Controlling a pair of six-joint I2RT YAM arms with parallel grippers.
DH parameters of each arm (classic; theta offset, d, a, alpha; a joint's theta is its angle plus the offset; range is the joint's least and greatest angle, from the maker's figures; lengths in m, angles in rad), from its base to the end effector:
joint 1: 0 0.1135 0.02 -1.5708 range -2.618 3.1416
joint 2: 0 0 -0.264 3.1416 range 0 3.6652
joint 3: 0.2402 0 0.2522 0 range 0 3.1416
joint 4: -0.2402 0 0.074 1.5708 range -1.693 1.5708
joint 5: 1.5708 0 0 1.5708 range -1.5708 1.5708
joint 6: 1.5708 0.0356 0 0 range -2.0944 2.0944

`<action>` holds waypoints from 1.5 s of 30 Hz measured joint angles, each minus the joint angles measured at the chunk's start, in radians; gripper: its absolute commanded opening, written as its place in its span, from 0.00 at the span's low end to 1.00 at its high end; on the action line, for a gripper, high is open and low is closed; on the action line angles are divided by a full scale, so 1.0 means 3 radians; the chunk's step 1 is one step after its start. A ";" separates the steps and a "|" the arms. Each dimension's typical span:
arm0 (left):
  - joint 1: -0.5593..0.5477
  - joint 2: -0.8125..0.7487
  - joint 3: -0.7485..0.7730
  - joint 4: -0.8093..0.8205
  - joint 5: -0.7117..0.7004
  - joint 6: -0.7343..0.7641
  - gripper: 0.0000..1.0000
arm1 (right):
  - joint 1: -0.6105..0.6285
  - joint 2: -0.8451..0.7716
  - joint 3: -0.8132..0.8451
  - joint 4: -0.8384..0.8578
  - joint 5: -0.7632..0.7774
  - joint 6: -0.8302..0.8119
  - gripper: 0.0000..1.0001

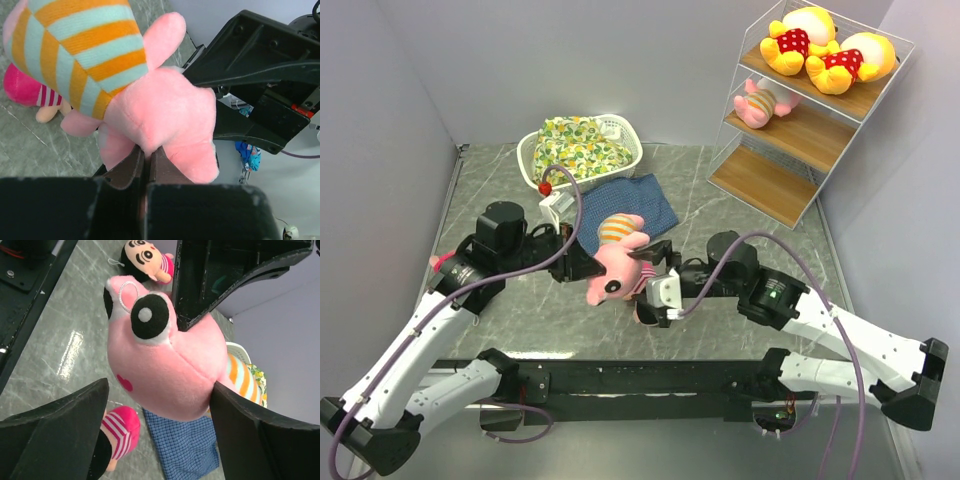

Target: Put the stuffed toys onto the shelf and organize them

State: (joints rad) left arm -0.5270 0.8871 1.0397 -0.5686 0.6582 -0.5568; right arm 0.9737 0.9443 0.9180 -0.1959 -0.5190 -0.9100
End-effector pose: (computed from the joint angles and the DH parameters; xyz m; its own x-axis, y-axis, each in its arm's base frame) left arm 0.1444 -0.1092 0.3734 -0.7624 -0.0401 -0.6459 0.5638 0.4490 -0.6932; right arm 0.1057 0.1869 0.3578 0.7056 -0.1814 -0.6850 -0.7055 -0.0898 -0.7030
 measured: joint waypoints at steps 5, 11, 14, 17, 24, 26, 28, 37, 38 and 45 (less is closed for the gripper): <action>0.0000 -0.0029 -0.0011 -0.0019 0.0045 -0.0008 0.01 | 0.0182 0.0109 0.0106 -0.0022 0.0240 -0.0029 0.61; 0.0006 -0.0045 -0.0013 -0.0029 0.0066 -0.0015 0.01 | 0.0322 0.0186 0.0127 0.0018 0.0450 0.0001 0.13; 0.0013 -0.0045 -0.0025 -0.0006 0.0074 -0.0027 0.01 | 0.0354 0.0195 0.0125 0.0028 0.0504 0.0039 0.00; 0.0015 -0.0042 -0.0043 0.0010 0.0086 -0.0032 0.09 | 0.0370 0.0173 0.0053 0.0103 0.0533 0.0112 0.00; 0.0015 0.0047 0.0003 -0.0001 -0.0006 -0.0001 0.88 | 0.0390 0.0122 -0.0126 0.0345 0.0515 0.0492 0.00; 0.0014 0.0098 0.0135 -0.0052 -0.0150 0.0064 0.95 | 0.0390 0.0120 -0.0145 0.0408 0.0521 0.0731 0.00; 0.0005 0.0159 0.0366 -0.0093 -0.0373 0.0113 0.99 | 0.0397 0.0113 -0.0145 0.0501 0.0528 0.0989 0.00; 0.0003 -0.0175 0.0793 0.0277 -0.1352 0.0432 0.97 | 0.0354 0.0058 0.0140 0.0477 0.0909 0.2411 0.00; 0.0003 -0.0235 0.0757 0.0329 -0.1378 0.0479 0.96 | 0.0322 0.0141 0.0323 0.0380 0.0985 0.2602 0.00; 0.0003 -0.0533 0.0324 0.0512 -0.1399 0.0708 0.96 | 0.0219 0.0561 0.1171 -0.0078 0.1258 0.3658 0.00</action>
State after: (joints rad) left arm -0.5262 0.7273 1.1370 -0.4149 0.2386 -0.3443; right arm 1.0393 1.1126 1.2694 -0.2192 -0.1417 0.1875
